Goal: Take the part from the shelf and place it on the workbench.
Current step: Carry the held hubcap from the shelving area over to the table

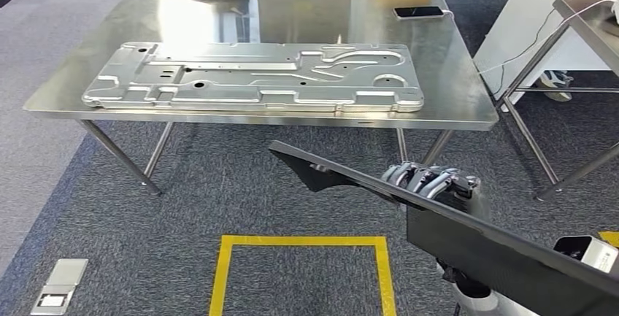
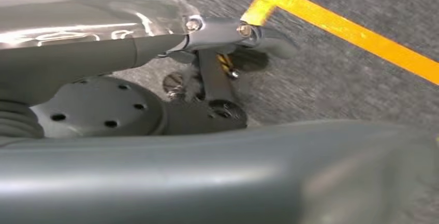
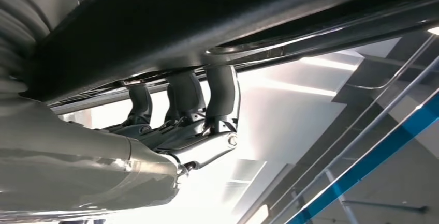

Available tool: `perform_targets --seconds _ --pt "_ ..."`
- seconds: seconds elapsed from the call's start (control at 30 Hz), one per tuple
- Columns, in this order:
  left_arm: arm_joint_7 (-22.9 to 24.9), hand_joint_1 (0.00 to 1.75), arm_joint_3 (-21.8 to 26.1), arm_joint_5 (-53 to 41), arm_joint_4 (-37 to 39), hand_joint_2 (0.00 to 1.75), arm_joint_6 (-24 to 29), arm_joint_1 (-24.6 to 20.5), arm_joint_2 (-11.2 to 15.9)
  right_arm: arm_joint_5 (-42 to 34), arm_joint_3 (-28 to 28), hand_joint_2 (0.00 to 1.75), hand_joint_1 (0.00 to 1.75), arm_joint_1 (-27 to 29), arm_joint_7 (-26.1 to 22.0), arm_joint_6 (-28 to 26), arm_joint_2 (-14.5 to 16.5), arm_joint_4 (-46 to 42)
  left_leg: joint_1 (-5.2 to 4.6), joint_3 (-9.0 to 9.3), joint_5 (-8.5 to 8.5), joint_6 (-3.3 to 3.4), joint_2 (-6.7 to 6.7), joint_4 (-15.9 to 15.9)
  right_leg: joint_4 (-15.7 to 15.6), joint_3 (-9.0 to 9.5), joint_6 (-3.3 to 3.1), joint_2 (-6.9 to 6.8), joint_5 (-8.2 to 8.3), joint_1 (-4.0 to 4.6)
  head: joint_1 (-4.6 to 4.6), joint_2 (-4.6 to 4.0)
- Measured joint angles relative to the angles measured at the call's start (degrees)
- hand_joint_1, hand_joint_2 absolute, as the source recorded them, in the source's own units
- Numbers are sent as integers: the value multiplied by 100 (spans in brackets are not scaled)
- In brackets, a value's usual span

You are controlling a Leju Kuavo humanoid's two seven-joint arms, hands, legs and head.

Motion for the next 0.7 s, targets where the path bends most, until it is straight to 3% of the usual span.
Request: perform_targets --seconds 0.07,0.17,0.23,0.27,0.33,0.37,0.4,0.43,0.5,0.53,0.6,0.63,0.7 --pt "-3 0 0 -4 0 175 -5 -12 6 -2 2 175 175 -4 -2 14 -13 25 -8 40 -93 -74 -9 45 -350 133 -19 4 82 -1 11 0" --pt "-7 0 0 -17 0 175 -9 -27 9 -7 -3 175 175 -2 -9 18 -22 33 -17 36 -139 -115 -10 56 -410 174 -179 30 -51 2 9 0" --pt "-11 0 0 -19 0 175 -11 -39 9 -9 -6 175 175 -19 -15 19 -25 29 -7 -56 -261 -148 -8 286 -425 236 -255 23 -101 -14 5 0" --pt "-14 0 0 -19 0 175 -11 -46 9 -10 -6 175 175 -29 -18 19 -25 28 -5 -216 -381 -165 -8 582 -429 272 -288 15 -131 -17 3 0" --pt "-17 0 0 -19 0 175 -11 -44 9 -18 -6 175 175 -41 -29 23 -25 30 -5 -715 -623 -179 -7 1385 -430 327 -334 7 -193 -2 -1 0" --pt "-17 0 0 -19 0 175 -11 -34 9 -25 -6 175 175 -39 -34 30 -25 33 -11 -938 -639 -167 -7 1678 -430 362 -346 12 -226 12 -2 0" --pt "-17 0 0 -20 0 175 -11 -23 9 -32 -6 175 175 -38 -38 39 -25 35 -24 -1071 -536 -139 -8 1772 -430 410 -355 21 -262 30 -3 0" --pt "-17 0 0 -20 0 175 -12 -15 9 -39 -6 175 175 -39 -41 49 -26 37 -48 -1099 -316 -90 -9 1641 -431 473 -362 30 -303 51 -3 0" --pt "-17 0 -1 -23 -1 175 -13 -14 22 -51 -6 175 175 -42 -44 64 -27 41 -129 -958 219 86 -15 1018 -446 607 -368 37 -394 82 3 0" --pt "-17 0 -2 -27 -1 175 -15 -12 33 -56 -6 175 175 -45 -45 69 -27 50 -177 -885 392 177 -21 769 -458 651 -361 42 -427 83 11 0" --pt "-16 0 -4 -31 -1 175 -14 -6 57 -66 -6 175 175 -38 -48 80 -29 72 -260 -830 458 304 -28 601 -493 674 -315 45 -460 41 25 0" --pt "-16 0 -4 -31 -1 175 -13 -4 62 -71 -6 175 175 -36 -49 84 -30 78 -288 -813 461 326 -28 552 -527 685 -284 48 -463 28 24 0" --pt "-19 0 -4 -27 -1 175 -10 -11 75 -80 -14 175 175 -33 -54 90 -38 66 -239 -625 412 339 -26 253 -581 735 -237 32 -500 34 23 0"
